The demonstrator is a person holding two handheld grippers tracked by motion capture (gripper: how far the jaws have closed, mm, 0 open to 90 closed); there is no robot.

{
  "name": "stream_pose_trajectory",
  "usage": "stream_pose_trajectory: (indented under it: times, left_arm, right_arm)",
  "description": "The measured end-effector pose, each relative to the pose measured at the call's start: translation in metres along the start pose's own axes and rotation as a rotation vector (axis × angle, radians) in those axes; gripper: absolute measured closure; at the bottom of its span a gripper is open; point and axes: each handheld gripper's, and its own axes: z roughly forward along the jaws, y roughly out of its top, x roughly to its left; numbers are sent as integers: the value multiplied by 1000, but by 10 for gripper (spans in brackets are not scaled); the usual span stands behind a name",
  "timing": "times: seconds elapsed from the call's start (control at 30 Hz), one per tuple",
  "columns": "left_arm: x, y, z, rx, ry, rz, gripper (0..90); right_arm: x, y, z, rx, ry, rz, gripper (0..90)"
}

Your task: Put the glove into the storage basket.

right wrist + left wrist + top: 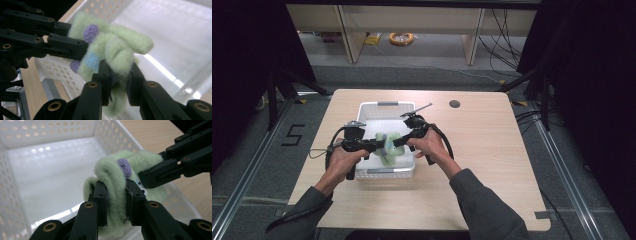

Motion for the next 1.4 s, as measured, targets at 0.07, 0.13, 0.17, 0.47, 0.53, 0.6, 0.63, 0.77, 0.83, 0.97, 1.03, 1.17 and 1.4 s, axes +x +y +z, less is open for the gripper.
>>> stream_pose_trajectory:
  times: [0.07, 0.13, 0.17, 0.47, 0.53, 0.6, 0.63, 0.77, 0.83, 0.97, 1.03, 1.17, 1.4]
  left_arm:
    - [3, -1, 0, 4, 8, 0, 731]
    - [6, -2, -1, 29, 22, 15, 731]
    - [7, -3, -1, 39, 30, 21, 730]
    - [14, -11, 6, 89, 73, 23, 725]
    - [16, -12, 8, 102, 69, 12, 723]
    - [18, -12, 9, 122, 69, 11, 721]
    - [19, -13, 11, 120, 71, 4, 720]
    - [22, -14, 11, 153, 78, 3, 714]
    - [24, -15, 11, 163, 80, -2, 708]
    - [25, -17, 12, 171, 89, -4, 696]
    - [25, -17, 13, 163, 95, -18, 676]
    - [25, -17, 13, 173, 95, -4, 660]
    - [25, -17, 14, 178, 96, 4, 668]
  right_arm:
    - [3, 2, 5, 18, -12, 3, 766]
    - [4, 4, 11, 34, -21, -5, 763]
    - [6, 5, 14, 45, -39, -5, 758]
    - [11, 11, 34, 129, -95, -30, 719]
    - [12, 12, 38, 145, -102, -36, 707]
    - [12, 13, 41, 163, -114, -37, 697]
    - [12, 13, 42, 171, -116, -42, 689]
    - [14, 13, 45, 195, -131, -38, 633]
    - [14, 13, 43, 194, -129, -37, 632]
    - [15, 12, 41, 210, -127, -52, 693]
    - [14, 12, 43, 219, -131, -79, 740]
    - [16, 10, 45, 239, -138, -115, 774]
    - [15, 7, 44, 254, -113, -96, 772]
